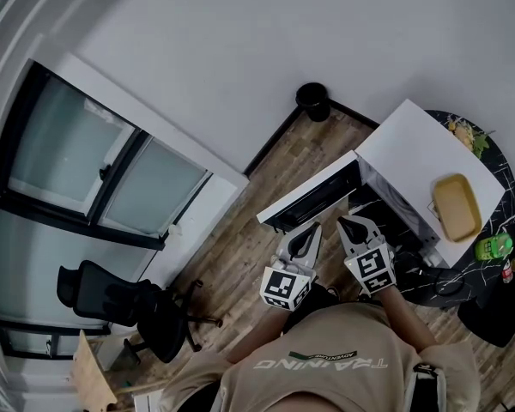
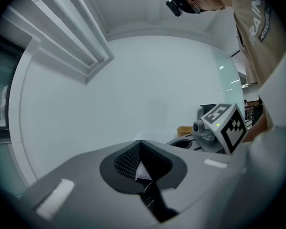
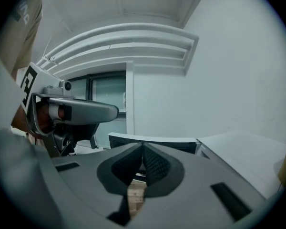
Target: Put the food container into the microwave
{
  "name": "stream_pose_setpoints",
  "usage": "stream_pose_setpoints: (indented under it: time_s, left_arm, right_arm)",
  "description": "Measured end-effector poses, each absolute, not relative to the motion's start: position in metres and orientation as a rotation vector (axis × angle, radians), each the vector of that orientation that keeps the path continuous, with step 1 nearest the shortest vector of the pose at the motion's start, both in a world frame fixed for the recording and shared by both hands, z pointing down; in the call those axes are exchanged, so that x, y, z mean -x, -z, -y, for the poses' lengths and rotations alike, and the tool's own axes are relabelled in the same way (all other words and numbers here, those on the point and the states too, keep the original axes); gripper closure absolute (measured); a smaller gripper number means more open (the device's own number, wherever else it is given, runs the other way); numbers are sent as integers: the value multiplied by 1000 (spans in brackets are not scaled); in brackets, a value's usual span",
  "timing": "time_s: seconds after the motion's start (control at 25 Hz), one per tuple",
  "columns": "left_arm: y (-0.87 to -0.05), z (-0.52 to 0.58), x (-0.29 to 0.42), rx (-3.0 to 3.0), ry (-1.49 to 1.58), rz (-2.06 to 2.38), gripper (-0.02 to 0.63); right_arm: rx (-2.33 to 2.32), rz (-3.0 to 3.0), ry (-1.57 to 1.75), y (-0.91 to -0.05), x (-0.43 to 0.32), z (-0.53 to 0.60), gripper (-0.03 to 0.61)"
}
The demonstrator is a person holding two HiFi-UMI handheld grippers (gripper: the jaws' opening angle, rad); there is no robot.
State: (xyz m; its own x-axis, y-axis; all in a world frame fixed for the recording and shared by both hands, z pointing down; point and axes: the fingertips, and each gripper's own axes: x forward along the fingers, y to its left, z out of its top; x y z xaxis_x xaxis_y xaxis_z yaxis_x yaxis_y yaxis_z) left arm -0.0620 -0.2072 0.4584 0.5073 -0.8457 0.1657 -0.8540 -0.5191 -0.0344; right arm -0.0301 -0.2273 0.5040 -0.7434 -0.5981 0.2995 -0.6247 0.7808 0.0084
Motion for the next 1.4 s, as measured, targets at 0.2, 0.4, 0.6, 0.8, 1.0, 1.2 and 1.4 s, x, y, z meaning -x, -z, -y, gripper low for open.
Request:
stream_pose_setpoints:
  time_s: [0.2,0.4,0.6,0.8,1.0,1.2,1.4]
  left_arm:
    - [-463,213,75,-2669,-256,1492,611]
    - [-471,218,86,-2659,-252,1427,611]
    - [-460,218,101,-2670,-213,1381,611]
    - [-448,218,115,-2743,-176,1361,611]
    - [-456,218,126,-2738,-138,1343,611]
    - [-451,221,129,-2742,-103,1352,611]
    - [-445,230,130,-2749,-86,1404,611]
  right_arm:
    - [-948,2672,-140,-506,40,235,568]
    - [-991,2646,-173,-503,53,245,568]
    - [-1001,2605,-168,-489,67,241,568]
    - [-1090,2562,-109,-479,73,235,568]
    - [-1111,2523,-88,-484,81,226,568]
    - [-1088,2514,-17,-476,86,222,568]
    - [-1154,2566,-40,-465,81,235,568]
